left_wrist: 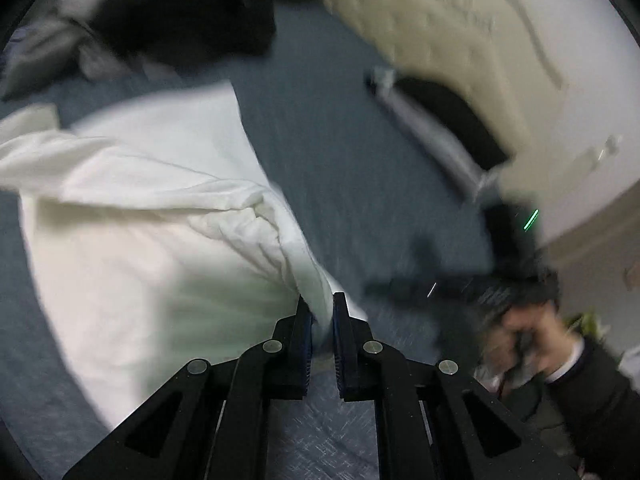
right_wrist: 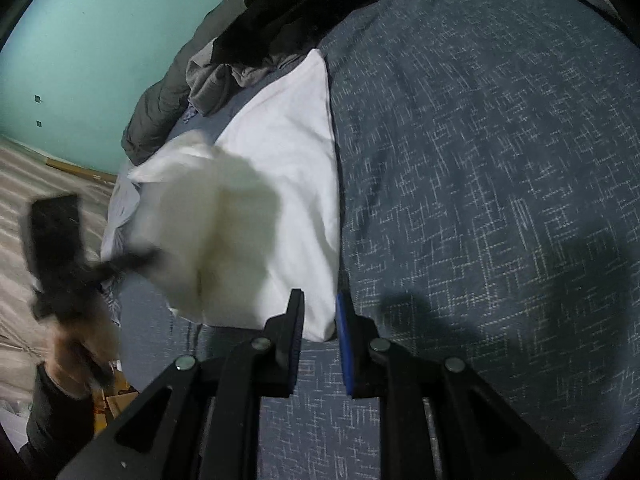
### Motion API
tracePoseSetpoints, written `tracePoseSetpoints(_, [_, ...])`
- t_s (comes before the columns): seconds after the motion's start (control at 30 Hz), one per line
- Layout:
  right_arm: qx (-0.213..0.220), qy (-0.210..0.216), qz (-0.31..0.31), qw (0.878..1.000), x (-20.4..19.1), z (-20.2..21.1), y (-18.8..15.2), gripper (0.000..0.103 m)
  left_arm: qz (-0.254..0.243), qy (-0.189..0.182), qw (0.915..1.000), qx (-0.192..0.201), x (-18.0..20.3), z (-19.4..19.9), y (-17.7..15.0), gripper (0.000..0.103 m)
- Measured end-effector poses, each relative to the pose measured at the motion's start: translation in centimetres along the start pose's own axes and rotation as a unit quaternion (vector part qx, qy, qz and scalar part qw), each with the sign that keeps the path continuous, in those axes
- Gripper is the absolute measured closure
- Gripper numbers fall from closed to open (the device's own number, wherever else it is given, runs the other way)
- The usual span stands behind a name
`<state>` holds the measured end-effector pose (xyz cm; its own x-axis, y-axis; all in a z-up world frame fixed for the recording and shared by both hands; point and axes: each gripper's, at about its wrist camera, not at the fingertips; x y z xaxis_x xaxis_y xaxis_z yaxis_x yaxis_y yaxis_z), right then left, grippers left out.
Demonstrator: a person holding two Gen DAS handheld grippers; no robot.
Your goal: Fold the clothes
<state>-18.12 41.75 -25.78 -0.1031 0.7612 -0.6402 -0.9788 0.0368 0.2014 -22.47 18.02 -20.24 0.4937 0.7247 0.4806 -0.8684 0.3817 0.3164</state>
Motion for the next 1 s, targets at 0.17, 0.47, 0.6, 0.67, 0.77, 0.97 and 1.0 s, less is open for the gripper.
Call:
tracePoseSetpoints(0.17, [-0.008,0.014,0.01,1.0,-1.1,-0.9,0.1,0.088,0.016,-0.002,0.9998,-0.011,-0.7,-0.9,-1.4,0.075])
tracePoseSetpoints(0.47, [-0.035,0.017,0.016,0.999,-4.3,-4.3,1.1,0.068,0.046,0.047,0.9969,0.044,-5.1,6.6,-3.4,0.067])
tracePoseSetpoints(0.6, [-0.048,0.016,0.005,0.999,-4.6,-5.8,1.5,0.067,0.058,0.047,0.9963,0.042,-6.6,6.5,-4.9,0.067])
tracePoseSetpoints(0.67, [-0.053,0.002,0.011,0.999,-4.9,-6.6,1.8,0.067,0.065,0.048,0.9959,0.041,-7.3,6.4,-5.6,0.067])
tracePoseSetpoints(0.77, [-0.056,-0.021,0.017,0.998,-5.1,-7.2,2.0,0.067,0.074,0.048,0.9953,0.04,-8.4,6.2,-6.7,0.067])
tracePoseSetpoints(0.97, [-0.052,-0.057,0.022,0.997,-4.8,-7.5,1.9,0.067,0.089,0.048,0.9941,0.039,-10.4,5.9,-8.7,0.067])
tracePoseSetpoints(1.0, [-0.052,-0.064,0.022,0.996,-4.8,-7.5,1.8,0.067,0.089,0.048,0.9941,0.039,-10.4,5.9,-8.7,0.067])
Point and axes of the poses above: each gripper's, at about its wrist camera, not at the fingertips, and z roughly against the way its jaws point, x to its right, y to its top, and after that the axes turned 4 degrees about -x, right-handed
